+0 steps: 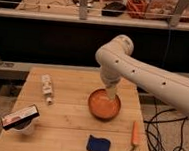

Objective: Place the bottle in the ceramic bowl

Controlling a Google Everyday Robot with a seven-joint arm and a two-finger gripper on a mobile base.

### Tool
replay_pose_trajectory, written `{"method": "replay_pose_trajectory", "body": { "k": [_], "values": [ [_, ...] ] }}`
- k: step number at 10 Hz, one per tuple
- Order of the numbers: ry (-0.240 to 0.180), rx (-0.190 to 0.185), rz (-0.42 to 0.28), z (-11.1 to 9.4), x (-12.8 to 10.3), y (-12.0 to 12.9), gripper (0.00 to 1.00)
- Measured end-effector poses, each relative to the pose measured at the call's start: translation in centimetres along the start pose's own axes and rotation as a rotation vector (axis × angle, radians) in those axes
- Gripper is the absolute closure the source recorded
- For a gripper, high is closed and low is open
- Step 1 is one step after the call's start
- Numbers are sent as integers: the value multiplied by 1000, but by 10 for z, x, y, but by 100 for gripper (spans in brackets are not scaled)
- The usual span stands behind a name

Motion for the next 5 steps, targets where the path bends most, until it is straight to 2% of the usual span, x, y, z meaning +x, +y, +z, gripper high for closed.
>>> {"method": "replay_pose_trajectory", "body": {
  "k": [2, 5],
  "values": [
    [-3, 9, -25, 0, -14, -13, 20],
    [-2, 16, -58, 1, -19, -22, 20]
  ]
}}
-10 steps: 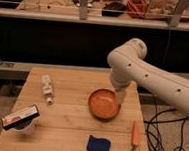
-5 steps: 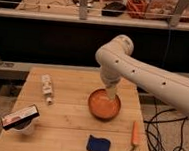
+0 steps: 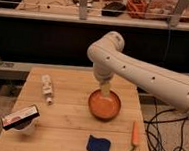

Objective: Place the bottle in the ceramic bowl

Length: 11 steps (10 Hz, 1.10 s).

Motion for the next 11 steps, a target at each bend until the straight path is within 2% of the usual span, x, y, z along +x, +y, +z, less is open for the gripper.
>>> {"method": "replay_pose_trajectory", "body": {
  "k": [3, 8, 11],
  "values": [
    [-6, 12, -50, 3, -20, -18, 20],
    [-5, 24, -115, 9, -31, -35, 20],
    [-3, 38, -175, 16, -58, -57, 20]
  ]
}}
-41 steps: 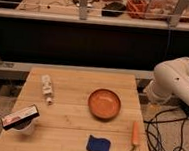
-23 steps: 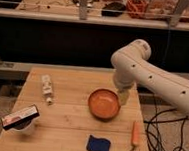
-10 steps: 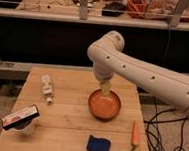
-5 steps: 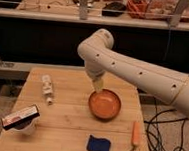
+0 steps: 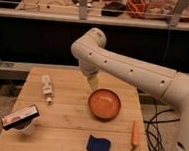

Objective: Place the bottle in the ceramic bowl

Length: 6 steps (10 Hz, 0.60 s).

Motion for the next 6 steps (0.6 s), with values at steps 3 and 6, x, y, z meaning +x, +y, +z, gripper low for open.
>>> {"method": "replay_pose_trajectory", "body": {
  "k": [3, 6],
  "values": [
    [6, 7, -41, 6, -6, -11, 20],
    [17, 18, -91, 11, -21, -28, 20]
  ]
}}
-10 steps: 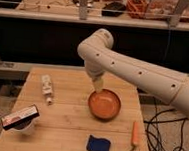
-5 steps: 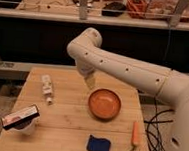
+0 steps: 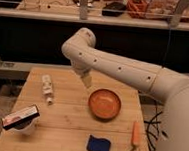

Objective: Place the bottle in the ceramic bowl

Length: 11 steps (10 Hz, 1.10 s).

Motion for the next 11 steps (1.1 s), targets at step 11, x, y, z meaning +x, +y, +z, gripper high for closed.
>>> {"method": "replay_pose_trajectory", "body": {
  "k": [11],
  "values": [
    [27, 23, -161, 22, -29, -40, 20]
  ]
}}
